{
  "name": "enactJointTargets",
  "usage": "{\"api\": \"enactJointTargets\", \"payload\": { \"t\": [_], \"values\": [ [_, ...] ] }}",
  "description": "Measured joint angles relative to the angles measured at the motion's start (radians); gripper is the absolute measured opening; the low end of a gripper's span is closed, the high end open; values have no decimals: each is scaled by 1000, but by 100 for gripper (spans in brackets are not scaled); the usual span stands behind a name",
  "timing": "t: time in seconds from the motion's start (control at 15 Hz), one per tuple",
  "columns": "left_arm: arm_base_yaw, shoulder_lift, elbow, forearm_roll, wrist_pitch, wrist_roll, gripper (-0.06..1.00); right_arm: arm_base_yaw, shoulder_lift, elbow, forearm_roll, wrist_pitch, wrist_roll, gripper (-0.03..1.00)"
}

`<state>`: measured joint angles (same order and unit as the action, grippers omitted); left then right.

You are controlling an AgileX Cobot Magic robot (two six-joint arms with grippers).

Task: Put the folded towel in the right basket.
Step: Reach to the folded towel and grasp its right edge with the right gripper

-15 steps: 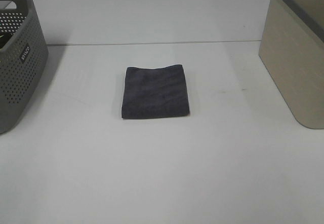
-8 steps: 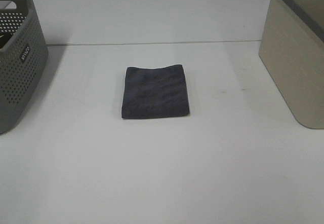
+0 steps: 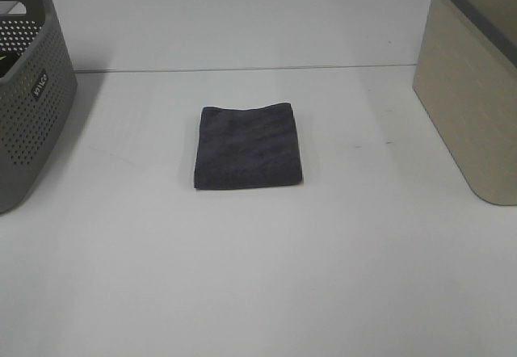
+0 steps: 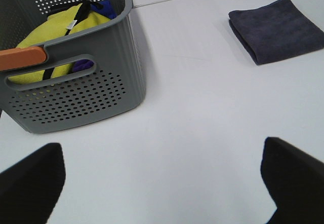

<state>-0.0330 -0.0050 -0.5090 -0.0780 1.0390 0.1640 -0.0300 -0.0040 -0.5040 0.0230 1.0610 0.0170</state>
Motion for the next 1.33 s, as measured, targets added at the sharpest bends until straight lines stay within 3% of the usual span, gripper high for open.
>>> {"api": "enactJointTargets", "payload": {
  "t": [1.33],
  "values": [
    [0,0,0,0,0,0,99,0,0,0,0,0,0,57]
  ]
}}
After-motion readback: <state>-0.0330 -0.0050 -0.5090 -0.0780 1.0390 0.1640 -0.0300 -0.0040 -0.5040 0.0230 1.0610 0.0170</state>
